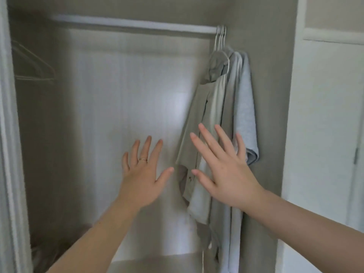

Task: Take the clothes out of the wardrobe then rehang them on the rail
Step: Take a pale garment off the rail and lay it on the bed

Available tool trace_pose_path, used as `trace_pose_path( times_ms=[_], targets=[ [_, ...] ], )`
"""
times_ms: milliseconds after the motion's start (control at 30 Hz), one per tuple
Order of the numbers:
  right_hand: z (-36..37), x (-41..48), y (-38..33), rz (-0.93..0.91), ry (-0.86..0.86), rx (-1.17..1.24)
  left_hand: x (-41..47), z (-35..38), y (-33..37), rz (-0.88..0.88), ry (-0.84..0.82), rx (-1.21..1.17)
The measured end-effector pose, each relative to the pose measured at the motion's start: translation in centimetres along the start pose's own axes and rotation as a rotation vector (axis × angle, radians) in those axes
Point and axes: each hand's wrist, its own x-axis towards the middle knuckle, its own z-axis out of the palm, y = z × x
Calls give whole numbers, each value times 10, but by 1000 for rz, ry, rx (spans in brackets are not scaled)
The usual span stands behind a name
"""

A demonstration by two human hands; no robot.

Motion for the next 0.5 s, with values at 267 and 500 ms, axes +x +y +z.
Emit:
trace_pose_path(
  times_ms=[267,500],
  targets=[
    [-12,97,38,82,78,-281,155,46,-11,190,62,-150],
    [-22,171,71,152,108,-451,275,83,-6,282,93,-244]
  ],
)
